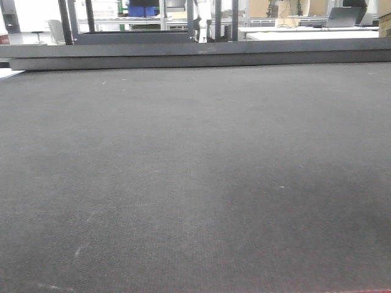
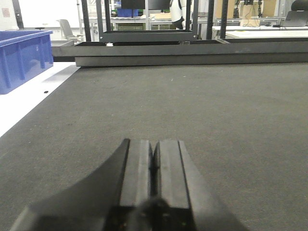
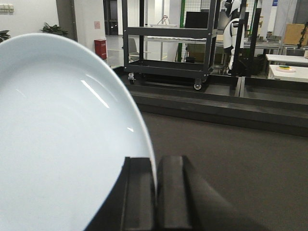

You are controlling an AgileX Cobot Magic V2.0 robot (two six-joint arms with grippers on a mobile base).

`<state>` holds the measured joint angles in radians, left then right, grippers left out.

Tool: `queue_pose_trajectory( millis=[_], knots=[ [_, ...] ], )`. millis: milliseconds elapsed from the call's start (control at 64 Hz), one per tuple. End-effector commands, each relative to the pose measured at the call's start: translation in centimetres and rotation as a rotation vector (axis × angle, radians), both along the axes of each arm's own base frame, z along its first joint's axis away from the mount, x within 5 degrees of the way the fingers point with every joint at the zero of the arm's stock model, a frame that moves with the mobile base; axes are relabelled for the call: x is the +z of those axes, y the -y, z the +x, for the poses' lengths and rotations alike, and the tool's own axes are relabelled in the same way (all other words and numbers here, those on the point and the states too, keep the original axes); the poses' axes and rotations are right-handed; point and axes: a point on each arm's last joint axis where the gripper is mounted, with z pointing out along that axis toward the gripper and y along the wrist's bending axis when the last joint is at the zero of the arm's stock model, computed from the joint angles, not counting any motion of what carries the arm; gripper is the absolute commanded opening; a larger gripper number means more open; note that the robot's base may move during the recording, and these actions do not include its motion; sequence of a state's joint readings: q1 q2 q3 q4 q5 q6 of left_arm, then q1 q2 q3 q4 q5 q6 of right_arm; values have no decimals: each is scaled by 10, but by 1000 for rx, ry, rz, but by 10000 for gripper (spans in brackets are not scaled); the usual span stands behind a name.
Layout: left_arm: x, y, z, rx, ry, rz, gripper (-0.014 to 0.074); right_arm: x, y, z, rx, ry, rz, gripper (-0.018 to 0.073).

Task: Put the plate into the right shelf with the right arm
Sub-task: 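Hold the plate in the right gripper while driving away from the table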

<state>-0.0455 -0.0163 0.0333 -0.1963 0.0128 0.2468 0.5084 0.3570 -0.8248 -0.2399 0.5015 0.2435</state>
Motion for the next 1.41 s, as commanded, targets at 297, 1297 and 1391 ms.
queue_pose_trajectory(
  millis=[297, 1297, 1391],
  knots=[
    [6, -1, -1, 11, 83, -10, -47, 16, 0, -3, 8, 103, 21, 51],
    [6, -1, -1, 11, 88, -10, -47, 16, 0, -3, 8, 103, 21, 51],
    [6, -1, -1, 11, 88, -10, -47, 16, 0, -3, 8, 103, 21, 51]
  ],
)
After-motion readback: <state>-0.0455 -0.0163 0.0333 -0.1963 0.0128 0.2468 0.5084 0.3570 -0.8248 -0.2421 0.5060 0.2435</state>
